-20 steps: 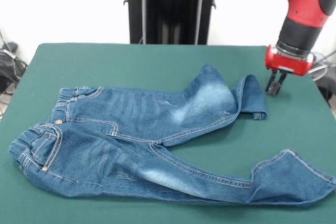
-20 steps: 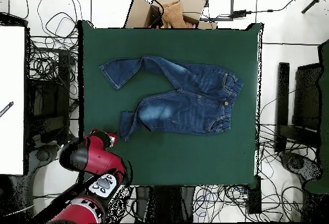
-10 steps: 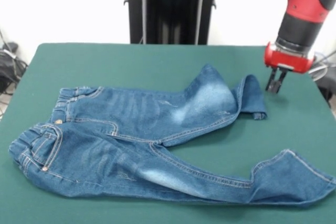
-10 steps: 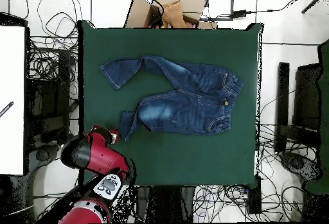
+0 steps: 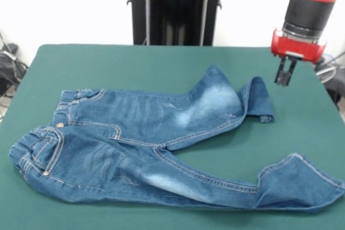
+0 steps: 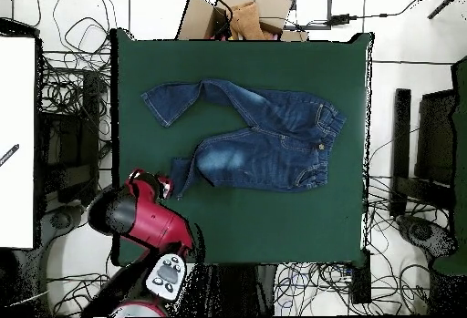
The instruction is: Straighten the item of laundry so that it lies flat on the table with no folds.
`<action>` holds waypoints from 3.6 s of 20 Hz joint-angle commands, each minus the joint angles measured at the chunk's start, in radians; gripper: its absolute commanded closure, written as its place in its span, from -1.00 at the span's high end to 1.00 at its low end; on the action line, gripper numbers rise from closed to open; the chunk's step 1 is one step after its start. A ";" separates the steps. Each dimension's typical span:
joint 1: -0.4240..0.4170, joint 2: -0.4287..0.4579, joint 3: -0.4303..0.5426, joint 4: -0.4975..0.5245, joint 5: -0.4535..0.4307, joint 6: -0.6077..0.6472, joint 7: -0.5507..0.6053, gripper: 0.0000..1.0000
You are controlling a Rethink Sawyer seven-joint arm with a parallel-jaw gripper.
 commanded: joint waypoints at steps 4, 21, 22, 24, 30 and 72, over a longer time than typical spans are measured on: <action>-0.155 0.023 0.100 0.052 -0.128 0.005 0.172 -1.00; -0.198 0.168 0.100 -0.034 -0.256 -0.089 0.230 -1.00; -0.200 0.178 0.105 -0.041 -0.258 -0.098 0.233 -1.00; -0.200 0.196 0.111 -0.053 -0.261 -0.111 0.239 -1.00; -0.174 0.220 0.103 -0.079 -0.240 -0.113 0.249 -1.00; -0.187 0.111 0.035 -0.105 -0.231 0.063 0.173 -1.00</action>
